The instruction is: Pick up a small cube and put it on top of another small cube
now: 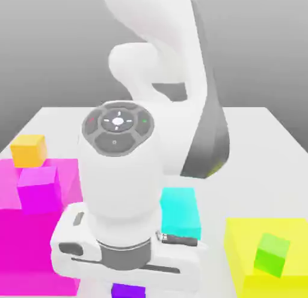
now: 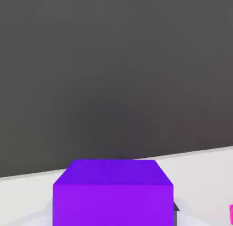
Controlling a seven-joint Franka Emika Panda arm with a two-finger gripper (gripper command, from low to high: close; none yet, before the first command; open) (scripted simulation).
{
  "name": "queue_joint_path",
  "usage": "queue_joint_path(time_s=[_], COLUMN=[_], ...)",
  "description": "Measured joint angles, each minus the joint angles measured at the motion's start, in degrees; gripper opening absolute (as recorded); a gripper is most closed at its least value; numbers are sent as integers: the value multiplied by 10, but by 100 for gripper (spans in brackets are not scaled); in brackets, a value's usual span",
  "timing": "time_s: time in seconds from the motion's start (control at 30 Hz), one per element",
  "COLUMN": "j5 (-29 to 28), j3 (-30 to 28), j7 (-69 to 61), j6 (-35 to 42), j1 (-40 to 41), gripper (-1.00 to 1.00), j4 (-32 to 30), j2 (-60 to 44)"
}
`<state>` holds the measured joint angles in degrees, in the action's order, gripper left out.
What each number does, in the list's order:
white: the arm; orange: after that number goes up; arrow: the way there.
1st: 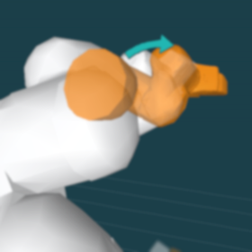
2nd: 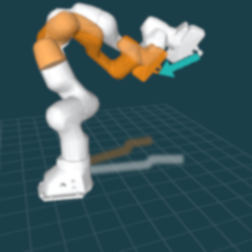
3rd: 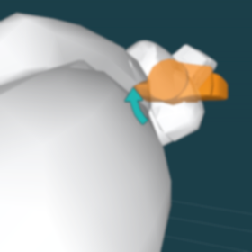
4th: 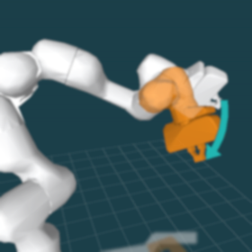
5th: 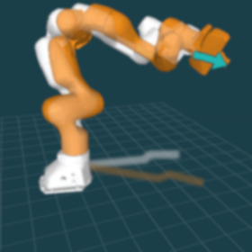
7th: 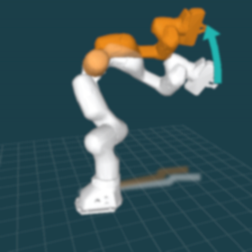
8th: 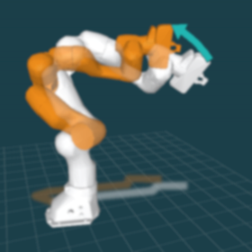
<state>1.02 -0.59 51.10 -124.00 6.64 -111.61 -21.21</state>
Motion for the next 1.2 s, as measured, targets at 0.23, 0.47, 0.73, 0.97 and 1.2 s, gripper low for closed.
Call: queue_joint_path(time_s=[0.23,0.47,0.73,0.97,1.2], j5=[69,62,-11,-39,-41], j3=[-60,-87,-78,-71,-70], j7=[74,209,402,456,458], j6=[135,144,103,-7,7], j1=[65,133,192,214,215], gripper=[-100,-100,-100,100,100], j4=[2,-94,-230,-325,-318], j2=[123,258,407,408,414])
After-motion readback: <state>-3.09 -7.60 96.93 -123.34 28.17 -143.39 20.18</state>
